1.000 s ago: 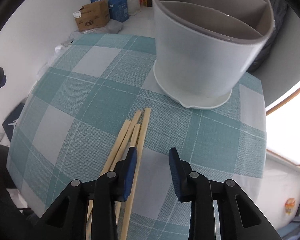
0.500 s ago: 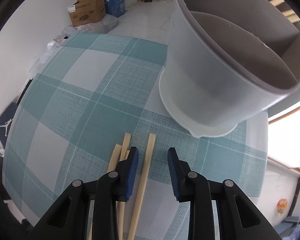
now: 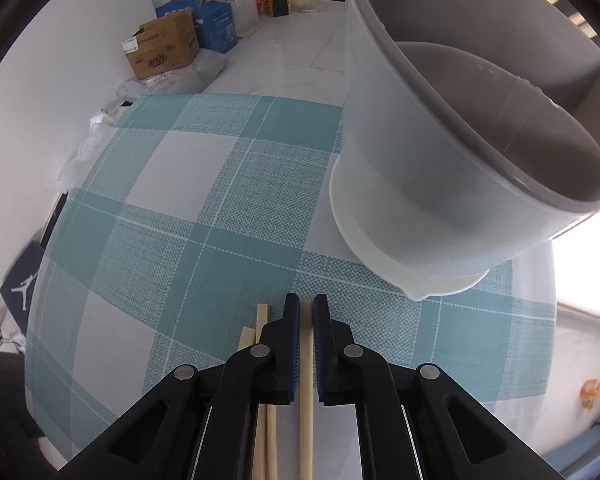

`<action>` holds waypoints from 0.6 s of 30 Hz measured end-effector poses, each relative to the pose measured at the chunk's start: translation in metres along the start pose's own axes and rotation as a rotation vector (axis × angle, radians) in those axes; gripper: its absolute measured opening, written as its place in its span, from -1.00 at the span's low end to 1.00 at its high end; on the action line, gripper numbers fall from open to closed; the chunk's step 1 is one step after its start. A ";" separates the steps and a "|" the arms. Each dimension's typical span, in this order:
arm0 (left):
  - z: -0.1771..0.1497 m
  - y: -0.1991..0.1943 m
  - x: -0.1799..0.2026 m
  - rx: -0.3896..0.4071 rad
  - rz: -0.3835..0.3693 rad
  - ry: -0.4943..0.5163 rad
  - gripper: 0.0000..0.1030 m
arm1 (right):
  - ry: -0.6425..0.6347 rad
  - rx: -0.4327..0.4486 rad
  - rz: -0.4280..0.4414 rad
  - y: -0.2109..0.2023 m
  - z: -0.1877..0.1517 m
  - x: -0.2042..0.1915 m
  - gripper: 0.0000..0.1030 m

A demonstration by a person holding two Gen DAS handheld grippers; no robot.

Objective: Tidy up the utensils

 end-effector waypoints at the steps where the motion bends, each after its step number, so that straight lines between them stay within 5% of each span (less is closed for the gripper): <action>1: -0.001 0.001 0.001 -0.003 0.004 0.005 0.52 | 0.006 0.015 -0.001 -0.003 0.000 0.001 -0.89; 12: -0.027 0.014 0.024 -0.091 0.005 0.094 0.52 | 0.038 0.312 0.098 -0.091 0.008 0.007 -0.89; 18: -0.050 0.021 0.051 -0.161 -0.013 0.187 0.52 | 0.194 0.479 0.238 -0.128 0.006 0.025 -0.89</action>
Point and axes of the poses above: each gripper's, at about its wrist camera, not at the fingertips, and y roughly the way its jaws point, x to its right, z to its top, the point moved 8 cm from there along y, roughly the way its jaws point, and after that the axes turned 10 degrees about z, right-handed, at the moved point
